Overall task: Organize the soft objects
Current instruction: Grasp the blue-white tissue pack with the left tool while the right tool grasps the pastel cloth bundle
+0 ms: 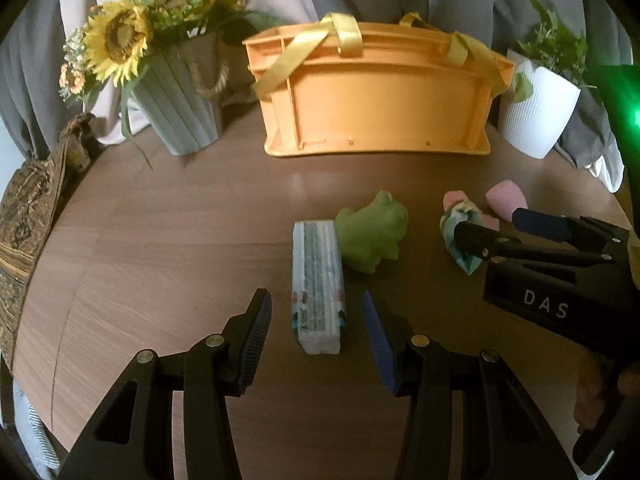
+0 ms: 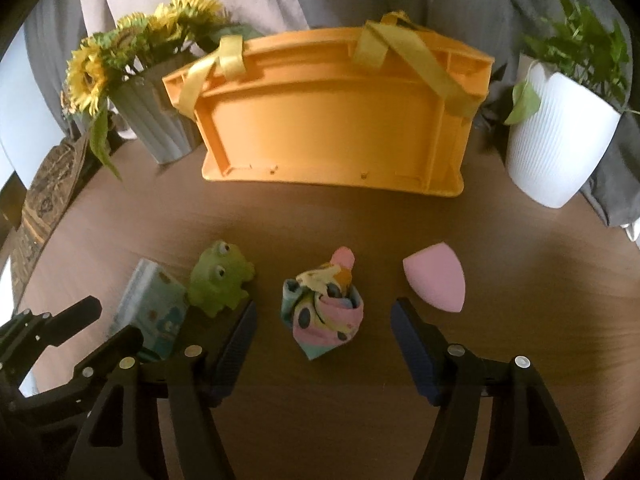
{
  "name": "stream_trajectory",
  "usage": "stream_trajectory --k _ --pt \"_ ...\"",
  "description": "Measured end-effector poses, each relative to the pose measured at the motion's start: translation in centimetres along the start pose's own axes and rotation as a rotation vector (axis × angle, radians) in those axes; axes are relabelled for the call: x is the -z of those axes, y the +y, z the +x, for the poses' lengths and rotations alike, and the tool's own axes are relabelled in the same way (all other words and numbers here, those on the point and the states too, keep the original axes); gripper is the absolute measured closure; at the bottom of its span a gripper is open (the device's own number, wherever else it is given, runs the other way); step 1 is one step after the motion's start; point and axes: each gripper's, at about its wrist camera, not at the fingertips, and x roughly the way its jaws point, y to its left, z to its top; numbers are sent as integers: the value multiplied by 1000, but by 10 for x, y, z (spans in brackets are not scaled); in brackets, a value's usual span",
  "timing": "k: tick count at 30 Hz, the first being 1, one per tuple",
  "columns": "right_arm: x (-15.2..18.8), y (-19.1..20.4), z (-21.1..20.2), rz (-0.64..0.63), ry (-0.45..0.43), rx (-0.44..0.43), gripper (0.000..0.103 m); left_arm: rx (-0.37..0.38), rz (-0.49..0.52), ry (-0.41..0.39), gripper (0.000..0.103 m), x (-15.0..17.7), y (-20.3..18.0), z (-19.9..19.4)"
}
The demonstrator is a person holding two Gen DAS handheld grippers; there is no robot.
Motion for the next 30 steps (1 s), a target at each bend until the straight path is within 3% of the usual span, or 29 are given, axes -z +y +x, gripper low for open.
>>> stream_trajectory --k 6,13,20,30 --pt "3 -2 15 -7 27 2 39 -3 -8 32 57 2 0 13" --pt "3 1 26 -28 40 -1 48 2 -12 45 75 2 2 21" --pt "1 3 26 -38 39 -5 63 12 -20 39 78 2 6 22" --pt "1 4 1 -20 2 -16 64 16 -20 -18 79 -6 9 8"
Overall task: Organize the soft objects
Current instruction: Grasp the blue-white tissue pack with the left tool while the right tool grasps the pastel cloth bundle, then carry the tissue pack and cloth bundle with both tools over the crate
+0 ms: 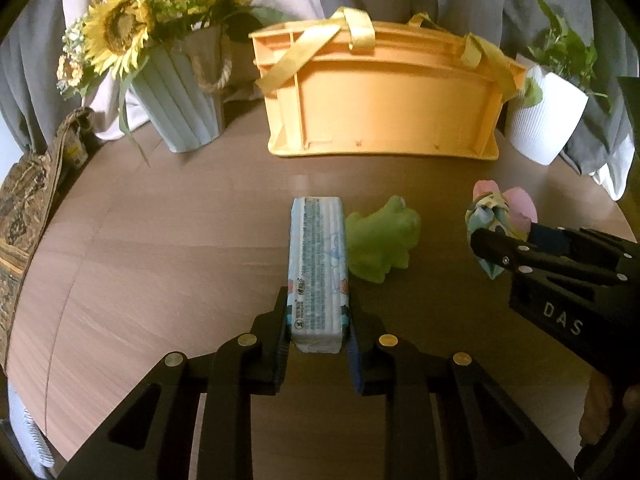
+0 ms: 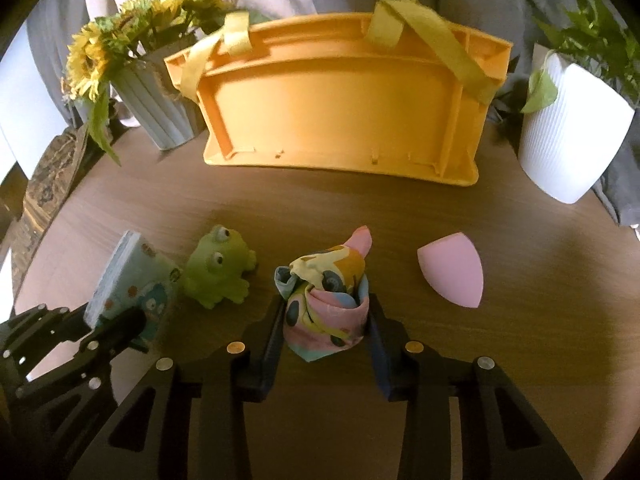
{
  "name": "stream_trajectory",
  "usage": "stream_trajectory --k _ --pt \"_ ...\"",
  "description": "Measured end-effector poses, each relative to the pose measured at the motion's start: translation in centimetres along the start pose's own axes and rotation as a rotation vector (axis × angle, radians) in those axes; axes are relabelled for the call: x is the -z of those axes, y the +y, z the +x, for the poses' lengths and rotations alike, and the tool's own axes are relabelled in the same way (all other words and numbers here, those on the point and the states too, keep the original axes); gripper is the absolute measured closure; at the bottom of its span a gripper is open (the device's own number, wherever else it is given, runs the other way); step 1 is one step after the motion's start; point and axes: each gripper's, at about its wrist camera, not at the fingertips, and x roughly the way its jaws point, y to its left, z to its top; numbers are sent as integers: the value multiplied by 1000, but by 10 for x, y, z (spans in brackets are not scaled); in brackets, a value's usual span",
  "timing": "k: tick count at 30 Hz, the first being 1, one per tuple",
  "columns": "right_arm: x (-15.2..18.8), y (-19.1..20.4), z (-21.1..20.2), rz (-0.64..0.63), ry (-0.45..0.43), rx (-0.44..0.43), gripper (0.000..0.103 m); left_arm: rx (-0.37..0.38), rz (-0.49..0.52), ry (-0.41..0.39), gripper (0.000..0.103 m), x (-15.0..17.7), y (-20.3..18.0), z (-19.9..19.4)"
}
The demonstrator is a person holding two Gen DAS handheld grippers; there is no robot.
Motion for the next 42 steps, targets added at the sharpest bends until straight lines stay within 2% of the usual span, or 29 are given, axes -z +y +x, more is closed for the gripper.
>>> stream_trajectory --k 17,26,42 --pt "-24 11 -63 13 -159 -2 64 31 25 -169 79 -29 4 -44" --pt "-39 15 -89 26 -247 12 64 20 48 -296 79 -60 8 -69" --pt "-78 13 -120 72 -407 2 64 28 41 -424 79 -110 9 -93"
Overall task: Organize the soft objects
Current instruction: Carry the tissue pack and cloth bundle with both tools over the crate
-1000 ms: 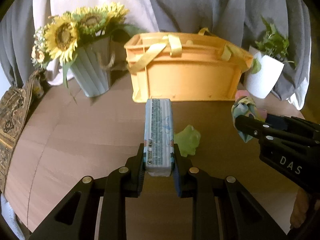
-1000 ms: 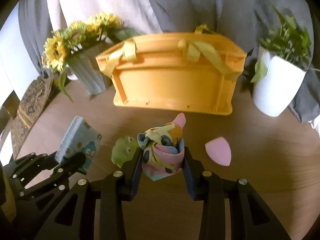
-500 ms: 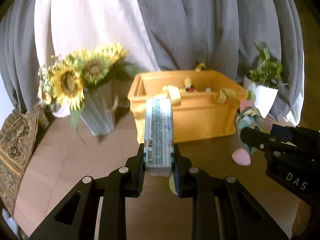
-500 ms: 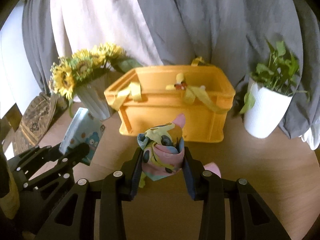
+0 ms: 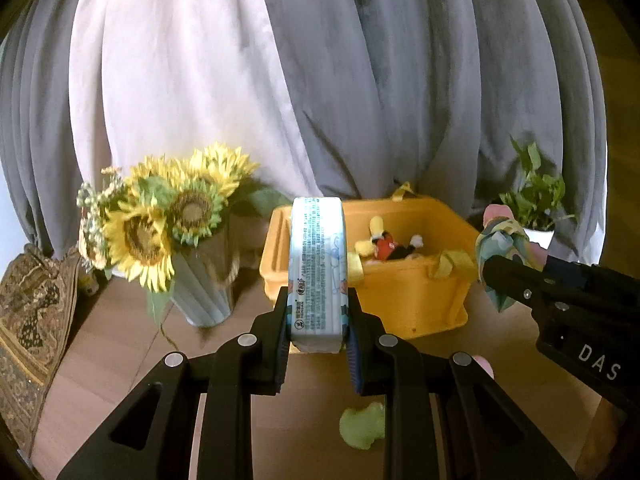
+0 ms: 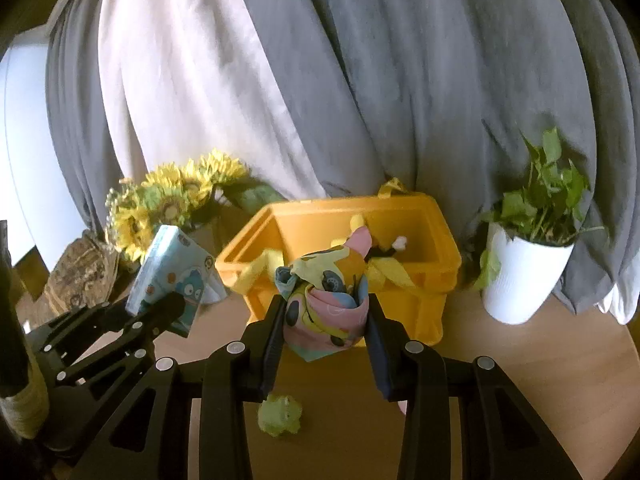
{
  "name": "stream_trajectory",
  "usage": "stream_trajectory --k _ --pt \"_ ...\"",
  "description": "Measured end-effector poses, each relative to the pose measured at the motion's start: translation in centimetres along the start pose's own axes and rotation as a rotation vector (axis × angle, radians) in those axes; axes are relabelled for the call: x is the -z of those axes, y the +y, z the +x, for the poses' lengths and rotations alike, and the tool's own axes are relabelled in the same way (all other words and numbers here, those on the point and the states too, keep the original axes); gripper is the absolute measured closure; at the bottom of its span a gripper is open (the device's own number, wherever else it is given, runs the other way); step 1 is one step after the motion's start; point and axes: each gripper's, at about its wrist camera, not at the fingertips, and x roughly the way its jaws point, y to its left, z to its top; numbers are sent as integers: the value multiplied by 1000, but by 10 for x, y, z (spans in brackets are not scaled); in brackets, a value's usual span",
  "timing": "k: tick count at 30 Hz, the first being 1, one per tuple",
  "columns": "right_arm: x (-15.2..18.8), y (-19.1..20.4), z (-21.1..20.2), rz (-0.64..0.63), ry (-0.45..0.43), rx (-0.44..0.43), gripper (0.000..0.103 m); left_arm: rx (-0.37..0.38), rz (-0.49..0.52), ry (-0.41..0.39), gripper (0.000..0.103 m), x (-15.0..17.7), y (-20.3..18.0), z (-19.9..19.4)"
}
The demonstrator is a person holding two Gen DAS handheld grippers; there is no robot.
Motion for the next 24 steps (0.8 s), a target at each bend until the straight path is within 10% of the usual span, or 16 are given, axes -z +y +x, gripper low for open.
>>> stream_trajectory --k 24 --pt "-52 -20 39 12 -105 13 64 -1 34 -105 79 -57 -4 44"
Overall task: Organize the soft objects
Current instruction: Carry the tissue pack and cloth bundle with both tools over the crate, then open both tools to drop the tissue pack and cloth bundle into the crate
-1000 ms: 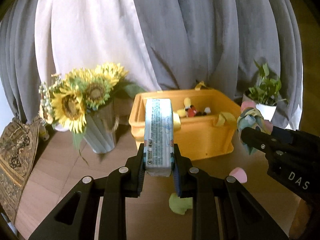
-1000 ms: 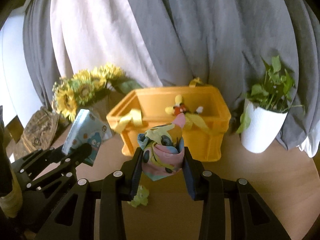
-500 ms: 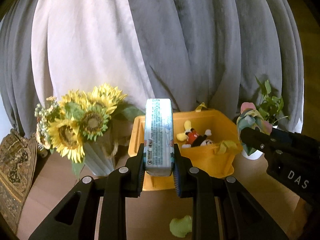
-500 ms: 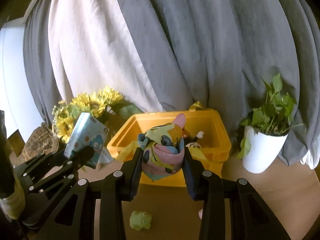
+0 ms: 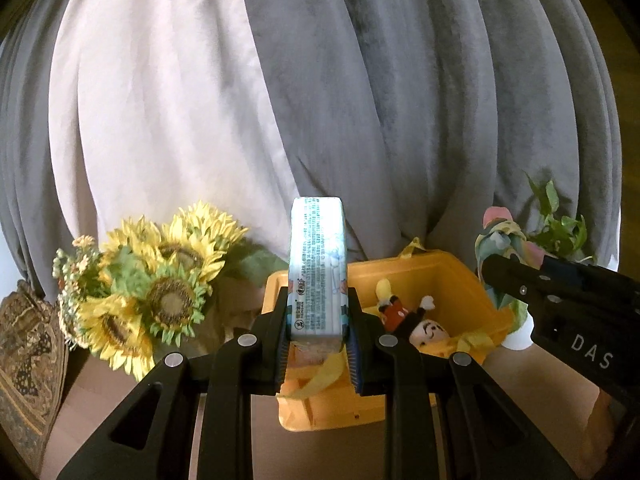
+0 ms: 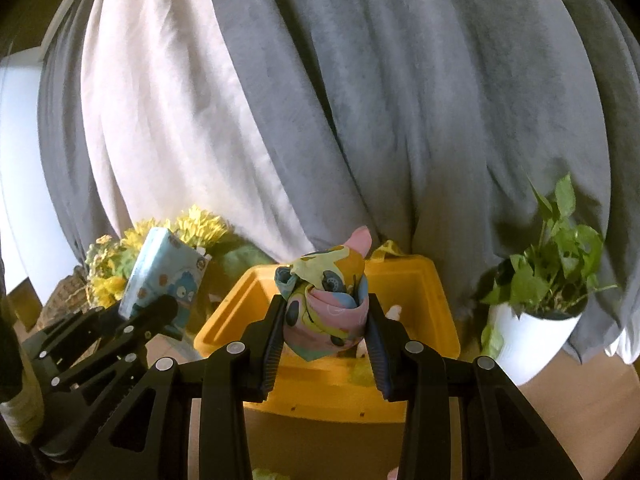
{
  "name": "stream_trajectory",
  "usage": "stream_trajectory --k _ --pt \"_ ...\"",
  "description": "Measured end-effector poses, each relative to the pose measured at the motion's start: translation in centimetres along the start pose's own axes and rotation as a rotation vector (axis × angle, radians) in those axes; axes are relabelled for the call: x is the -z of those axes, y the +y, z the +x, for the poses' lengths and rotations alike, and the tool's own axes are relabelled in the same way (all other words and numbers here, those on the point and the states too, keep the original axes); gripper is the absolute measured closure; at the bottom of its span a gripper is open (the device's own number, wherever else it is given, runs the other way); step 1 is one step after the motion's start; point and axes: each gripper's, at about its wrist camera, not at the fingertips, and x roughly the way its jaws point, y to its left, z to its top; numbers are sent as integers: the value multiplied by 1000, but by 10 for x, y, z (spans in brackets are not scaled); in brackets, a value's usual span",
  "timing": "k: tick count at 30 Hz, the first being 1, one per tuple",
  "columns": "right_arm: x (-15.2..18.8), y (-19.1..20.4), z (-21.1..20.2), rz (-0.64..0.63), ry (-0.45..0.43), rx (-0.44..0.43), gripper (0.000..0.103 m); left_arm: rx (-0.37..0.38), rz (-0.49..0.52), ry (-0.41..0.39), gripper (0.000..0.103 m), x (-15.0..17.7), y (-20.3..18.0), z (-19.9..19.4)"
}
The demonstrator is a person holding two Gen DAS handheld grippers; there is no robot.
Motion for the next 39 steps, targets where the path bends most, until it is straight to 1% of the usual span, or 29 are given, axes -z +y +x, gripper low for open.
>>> stream_trajectory --k 4,12,19,26,30,32,36,38,39 --pt "-5 -4 14 -2 3 12 64 4 6 1 79 -4 0 12" --pt "-6 -15 47 6 53 38 64 15 12 25 79 -7 -1 44" --pt "-5 -21 72 4 105 55 64 32 22 75 79 -5 -1 77" --pt "-7 -22 94 -36 141 85 64 47 29 147 79 1 -2 110" --pt "-7 -21 108 -57 161 93 64 62 25 179 78 4 -3 124" --pt "-7 -21 114 -62 173 95 64 57 29 188 78 4 -4 128" --pt "-7 -23 121 -54 192 96 64 75 30 221 77 5 -4 138" --pt "-8 -25 123 -44 193 92 64 70 35 229 74 6 -5 140" --pt "-8 -26 124 -45 192 94 64 64 39 230 70 6 -5 141"
